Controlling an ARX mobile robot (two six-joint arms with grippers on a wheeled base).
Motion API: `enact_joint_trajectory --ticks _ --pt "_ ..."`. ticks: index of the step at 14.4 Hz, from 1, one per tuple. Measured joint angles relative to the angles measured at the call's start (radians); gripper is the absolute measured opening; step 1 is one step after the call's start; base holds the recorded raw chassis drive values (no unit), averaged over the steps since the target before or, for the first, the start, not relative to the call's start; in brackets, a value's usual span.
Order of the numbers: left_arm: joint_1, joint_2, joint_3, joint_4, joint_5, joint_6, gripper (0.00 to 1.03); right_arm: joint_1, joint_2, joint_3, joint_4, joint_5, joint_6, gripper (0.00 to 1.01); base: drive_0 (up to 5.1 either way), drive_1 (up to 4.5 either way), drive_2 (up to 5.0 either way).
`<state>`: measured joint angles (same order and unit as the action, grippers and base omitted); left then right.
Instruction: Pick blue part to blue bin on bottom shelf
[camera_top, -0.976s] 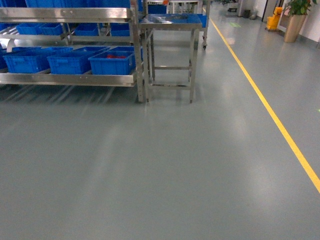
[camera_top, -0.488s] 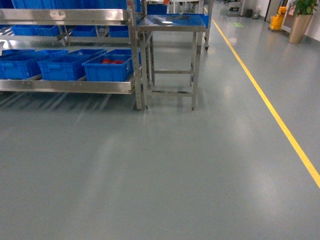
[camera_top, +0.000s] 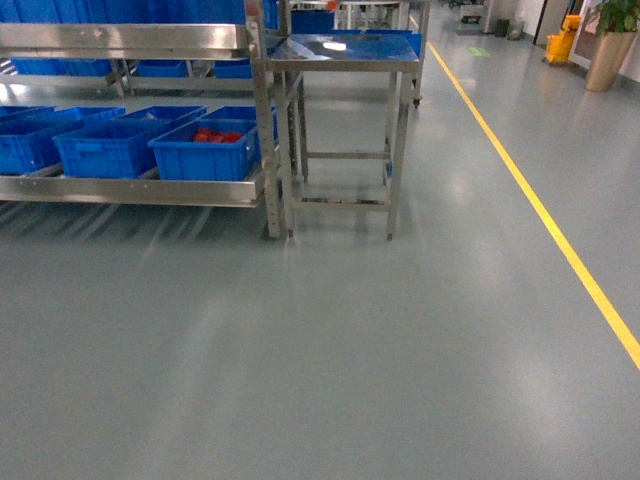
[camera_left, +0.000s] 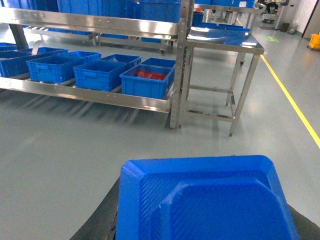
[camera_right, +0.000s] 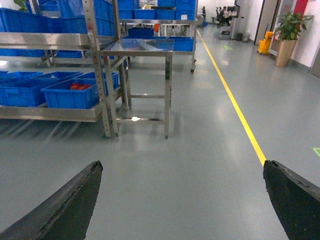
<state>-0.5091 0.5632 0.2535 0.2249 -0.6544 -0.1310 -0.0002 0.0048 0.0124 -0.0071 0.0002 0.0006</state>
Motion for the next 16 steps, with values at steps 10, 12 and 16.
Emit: enact_joint_trajectory --ticks 10,12,16 --pt "0.000 0.000 0.000 -0.001 0.000 0.000 0.43 0.000 0.000 0.000 -0.002 0.000 0.000 0.98 0.0 4.35 -4.3" --pt "0.000 0.000 0.000 0.001 0.000 0.000 0.43 0.000 0.000 0.000 -0.001 0.000 0.000 0.98 0.0 4.30 -4.3" --pt "0.000 0.000 0.000 0.000 0.000 0.000 0.43 0.000 0.000 0.000 0.000 0.000 0.000 0.98 0.0 4.31 -4.3"
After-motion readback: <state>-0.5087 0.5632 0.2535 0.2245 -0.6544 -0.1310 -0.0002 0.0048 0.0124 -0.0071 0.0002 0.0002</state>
